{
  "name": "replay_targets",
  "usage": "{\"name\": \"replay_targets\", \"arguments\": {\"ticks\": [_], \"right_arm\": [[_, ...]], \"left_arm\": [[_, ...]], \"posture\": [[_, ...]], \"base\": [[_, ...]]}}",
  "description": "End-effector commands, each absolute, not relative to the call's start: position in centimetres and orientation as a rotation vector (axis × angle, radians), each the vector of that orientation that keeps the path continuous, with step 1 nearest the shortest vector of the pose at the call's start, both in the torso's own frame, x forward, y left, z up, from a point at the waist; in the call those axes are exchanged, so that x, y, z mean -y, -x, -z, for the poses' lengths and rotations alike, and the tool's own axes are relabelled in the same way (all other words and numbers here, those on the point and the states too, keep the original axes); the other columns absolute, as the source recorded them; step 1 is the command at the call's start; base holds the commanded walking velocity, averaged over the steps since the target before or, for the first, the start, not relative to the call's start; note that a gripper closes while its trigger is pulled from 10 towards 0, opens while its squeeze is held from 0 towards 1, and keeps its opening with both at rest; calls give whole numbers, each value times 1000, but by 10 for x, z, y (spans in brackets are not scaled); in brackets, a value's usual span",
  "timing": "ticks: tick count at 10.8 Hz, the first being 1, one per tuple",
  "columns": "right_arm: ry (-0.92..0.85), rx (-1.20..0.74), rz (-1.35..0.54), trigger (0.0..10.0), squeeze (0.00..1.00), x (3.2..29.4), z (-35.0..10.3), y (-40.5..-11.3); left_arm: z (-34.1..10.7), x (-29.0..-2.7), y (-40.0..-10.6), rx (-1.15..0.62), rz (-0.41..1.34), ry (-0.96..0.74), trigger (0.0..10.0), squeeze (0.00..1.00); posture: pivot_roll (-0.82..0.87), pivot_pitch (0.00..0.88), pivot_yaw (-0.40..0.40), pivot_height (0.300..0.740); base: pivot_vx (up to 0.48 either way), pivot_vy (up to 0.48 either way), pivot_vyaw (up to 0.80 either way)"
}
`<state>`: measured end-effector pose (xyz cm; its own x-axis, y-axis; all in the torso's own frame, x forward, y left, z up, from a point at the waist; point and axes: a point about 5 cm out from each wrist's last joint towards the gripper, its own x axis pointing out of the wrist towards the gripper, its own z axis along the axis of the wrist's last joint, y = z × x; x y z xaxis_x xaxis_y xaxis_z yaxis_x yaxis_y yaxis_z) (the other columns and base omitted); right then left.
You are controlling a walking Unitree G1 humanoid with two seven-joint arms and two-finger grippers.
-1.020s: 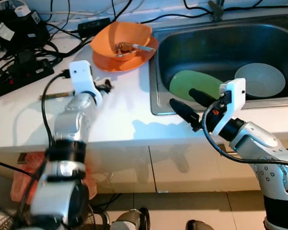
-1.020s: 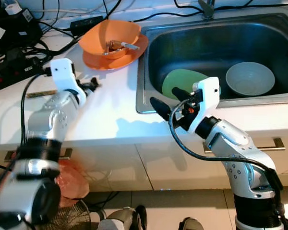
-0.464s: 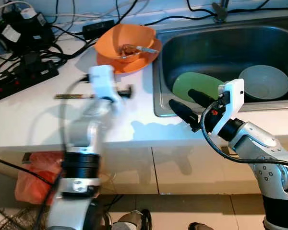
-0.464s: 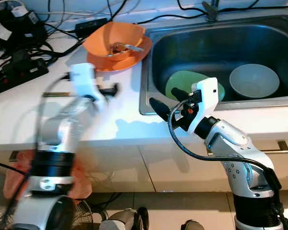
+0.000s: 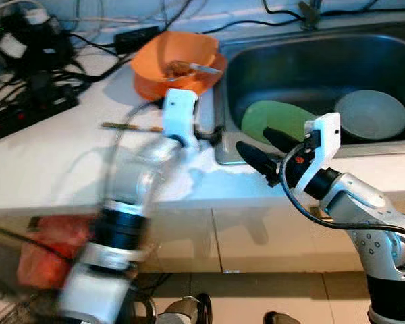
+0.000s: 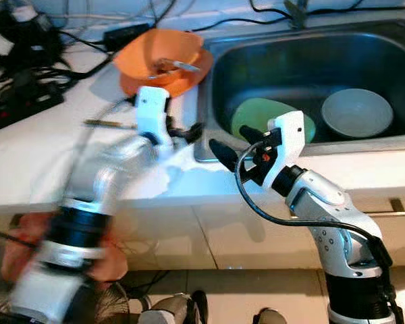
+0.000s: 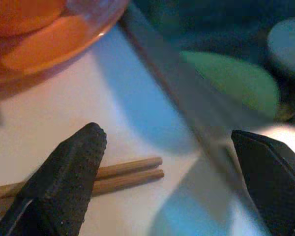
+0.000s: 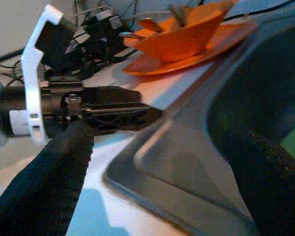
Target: Kitchen organization
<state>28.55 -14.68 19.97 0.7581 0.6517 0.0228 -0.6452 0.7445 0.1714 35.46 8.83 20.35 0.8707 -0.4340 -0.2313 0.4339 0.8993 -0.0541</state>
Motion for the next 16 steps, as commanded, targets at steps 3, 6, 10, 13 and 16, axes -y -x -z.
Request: {"name": "replay_targets", "arguments": {"ticks": [3, 6, 10, 13, 16], "right_arm": [[-171, -25, -731, 10000, 1000, 143, -201, -287], [-173, -22, -732, 10000, 1000, 143, -200, -289], [-176, -19, -736, 10000, 1000, 142, -199, -287], [-185, -16, -747, 10000, 1000, 142, -199, -284], [-196, -10, -756, 10000, 996, 141, -200, -282]], "left_arm": [[-203, -109, -348, -203, 545, -231, 10000, 0], [-224, -124, -346, -94, 654, -358, 10000, 0], [-223, -165, -364, -58, 627, -576, 10000, 0], [-211, -172, -369, -130, 755, -679, 10000, 0], [-205, -173, -375, -192, 918, -814, 10000, 0]], "posture": [[38, 147, 147, 740], [49, 141, 149, 740], [44, 147, 144, 740], [42, 161, 145, 740], [39, 166, 151, 740]], "base": [[0, 0, 0], [0, 0, 0], [0, 0, 0], [0, 0, 0], [0, 0, 0]]}}
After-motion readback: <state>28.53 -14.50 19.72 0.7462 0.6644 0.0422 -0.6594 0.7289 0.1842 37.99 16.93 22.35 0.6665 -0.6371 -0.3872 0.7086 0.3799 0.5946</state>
